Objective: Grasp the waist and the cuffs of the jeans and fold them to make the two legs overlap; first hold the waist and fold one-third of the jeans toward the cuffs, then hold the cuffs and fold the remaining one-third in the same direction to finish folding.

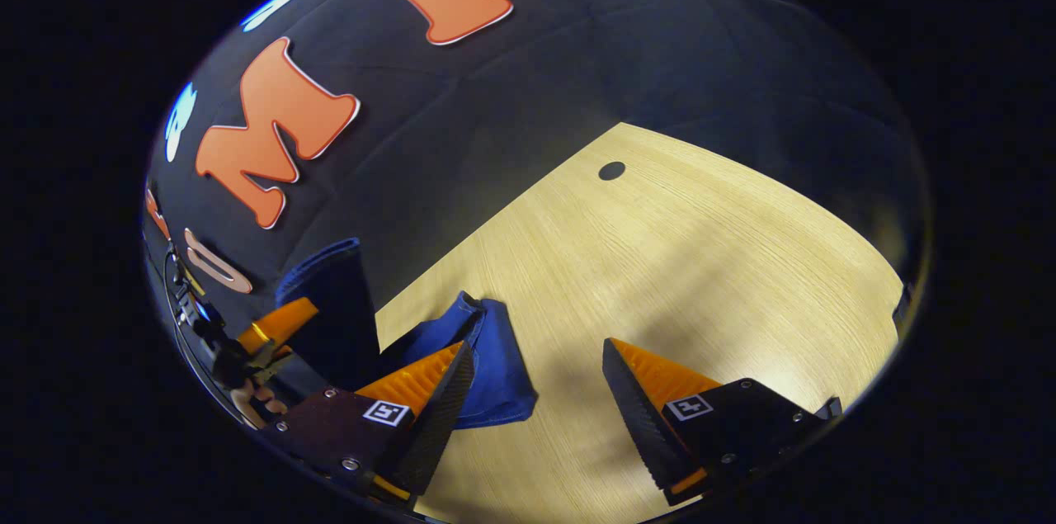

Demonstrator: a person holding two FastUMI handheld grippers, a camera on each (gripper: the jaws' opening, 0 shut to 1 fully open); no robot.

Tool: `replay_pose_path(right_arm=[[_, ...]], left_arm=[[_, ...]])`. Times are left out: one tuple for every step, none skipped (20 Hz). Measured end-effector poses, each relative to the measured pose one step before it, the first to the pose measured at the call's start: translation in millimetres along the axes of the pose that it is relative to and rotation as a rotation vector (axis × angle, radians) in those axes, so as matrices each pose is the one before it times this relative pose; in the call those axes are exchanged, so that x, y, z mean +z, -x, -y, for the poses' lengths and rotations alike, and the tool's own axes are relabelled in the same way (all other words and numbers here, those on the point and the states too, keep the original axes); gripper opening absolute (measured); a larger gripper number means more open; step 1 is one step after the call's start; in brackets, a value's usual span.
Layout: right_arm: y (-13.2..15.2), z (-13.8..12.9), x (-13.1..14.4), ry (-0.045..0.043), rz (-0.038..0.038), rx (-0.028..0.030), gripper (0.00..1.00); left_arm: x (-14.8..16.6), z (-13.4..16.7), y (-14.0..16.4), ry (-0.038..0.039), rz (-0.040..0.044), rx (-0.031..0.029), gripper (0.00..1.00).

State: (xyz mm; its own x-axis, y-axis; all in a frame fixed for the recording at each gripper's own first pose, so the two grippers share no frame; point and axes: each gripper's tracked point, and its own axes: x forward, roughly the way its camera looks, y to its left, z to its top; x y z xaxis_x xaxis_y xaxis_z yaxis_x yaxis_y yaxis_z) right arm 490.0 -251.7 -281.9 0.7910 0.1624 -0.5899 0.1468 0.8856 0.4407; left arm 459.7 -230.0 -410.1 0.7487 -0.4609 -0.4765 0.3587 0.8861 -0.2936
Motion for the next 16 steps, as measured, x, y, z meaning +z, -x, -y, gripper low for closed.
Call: replay_pose_path(right_arm=[[1.97,6.39,-2.06,-0.00644,-0.00344,-0.00518,0.97],[0.82,6.93,-2.16,-0.00096,-0.00233,-0.00663,0.97],[0.37,6.09,-3.69,0.00354,-0.00514,-0.00862,0.97],[-0.36,5.28,-3.42,0.00530,-0.00509,-0.00667,0.97],[0.27,3.54,-3.29,0.00563,-0.00602,-0.00430,0.98],[0.90,2.45,-3.62,0.00437,-0.00869,-0.00189,0.97],[-0.63,1.03,-3.02,0.00555,-0.00937,0.00022,0.97],[-0.54,2.50,-4.23,0.00663,-0.00734,-0.00076,0.97],[0.20,1.52,-3.02,0.01079,-0.00460,-0.00390,0.97],[-0.39,0.82,-1.61,0.01032,-0.00202,-0.00348,0.97],[-0.25,-0.26,-1.88,0.00785,-0.00469,0.00213,0.97],[1.73,-0.36,-1.50,0.00455,-0.00720,0.00146,0.97],[-0.16,-0.28,-0.45,0.00605,-0.00373,0.00144,0.97],[0.47,0.39,-2.39,0.00857,-0.00609,-0.00134,0.97],[1.13,-1.07,-0.78,0.01094,-0.00504,-0.00098,0.97],[0.18,-0.66,-0.31,0.01513,-0.00414,-0.00017,0.97]], left_arm=[[-20.90,9.82,-8.77,-0.06899,-0.03975,0.01047,0.06],[-20.91,7.01,-8.20,-0.05696,-0.03307,0.00812,0.06],[-19.86,4.50,-9.44,-0.04508,-0.02834,0.00882,0.07],[-22.14,2.92,-10.07,-0.04706,-0.03558,0.00906,0.09],[-20.08,2.42,-9.64,-0.04598,-0.03825,0.01359,0.06],[-18.51,1.65,-8.77,-0.04333,-0.03467,0.01353,0.07],[-15.00,0.80,-7.71,-0.04019,-0.02507,0.01595,0.07],[-12.31,0.46,-7.15,-0.04091,-0.02092,0.01535,0.07],[-9.41,-0.65,-7.70,-0.03439,-0.01760,0.01529,0.07],[-9.50,0.40,-9.20,-0.02525,-0.01740,0.01147,0.06],[-5.28,4.13,-5.10,-0.01178,-0.01313,0.00463,0.06],[-3.22,1.13,0.93,0.00118,-0.01294,-0.00093,0.07],[-2.07,1.83,-1.59,0.01066,-0.00855,-0.01502,0.07],[-0.79,8.80,-3.79,0.01855,-0.00192,-0.04089,0.07],[-1.96,8.10,3.06,0.01575,-0.00439,-0.02702,0.24],[-1.29,2.80,0.96,0.00657,-0.00276,-0.00201,0.41]])
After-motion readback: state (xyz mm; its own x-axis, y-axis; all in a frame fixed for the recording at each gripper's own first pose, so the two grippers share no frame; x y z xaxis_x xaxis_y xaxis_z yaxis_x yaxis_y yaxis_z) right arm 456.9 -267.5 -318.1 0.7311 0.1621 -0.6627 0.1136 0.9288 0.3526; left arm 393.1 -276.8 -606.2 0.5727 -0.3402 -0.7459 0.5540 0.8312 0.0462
